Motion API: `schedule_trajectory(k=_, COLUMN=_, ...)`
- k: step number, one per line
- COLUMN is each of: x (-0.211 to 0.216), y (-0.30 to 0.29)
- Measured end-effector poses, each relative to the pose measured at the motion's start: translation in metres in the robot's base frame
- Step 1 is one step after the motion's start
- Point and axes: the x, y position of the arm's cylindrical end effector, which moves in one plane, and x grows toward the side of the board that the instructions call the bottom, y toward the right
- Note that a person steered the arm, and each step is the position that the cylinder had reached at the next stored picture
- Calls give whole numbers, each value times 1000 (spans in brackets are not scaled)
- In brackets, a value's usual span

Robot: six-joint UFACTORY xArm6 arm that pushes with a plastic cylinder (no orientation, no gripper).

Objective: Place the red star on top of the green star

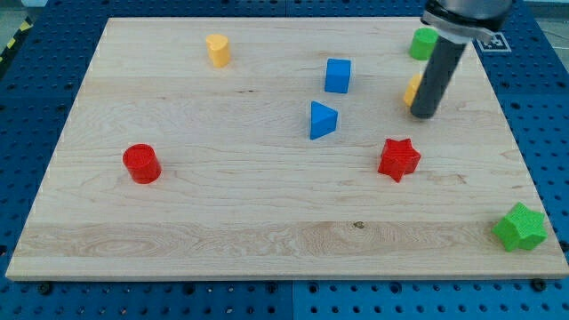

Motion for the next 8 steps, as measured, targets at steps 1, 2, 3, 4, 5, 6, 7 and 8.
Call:
schedule_trajectory(k=1, x=-2, y=-17)
schedule_trajectory(k=2, x=12, y=-33)
schedule_trajectory(k=3, x=12, y=-33)
schedule_trajectory(k=4, x=12, y=-49)
schedule_trajectory(k=5, x=12, y=-55)
schedule_trajectory(k=6, x=46, y=-65)
schedule_trajectory(k=7, x=68, y=-66)
schedule_trajectory(k=8, x=79, y=-66)
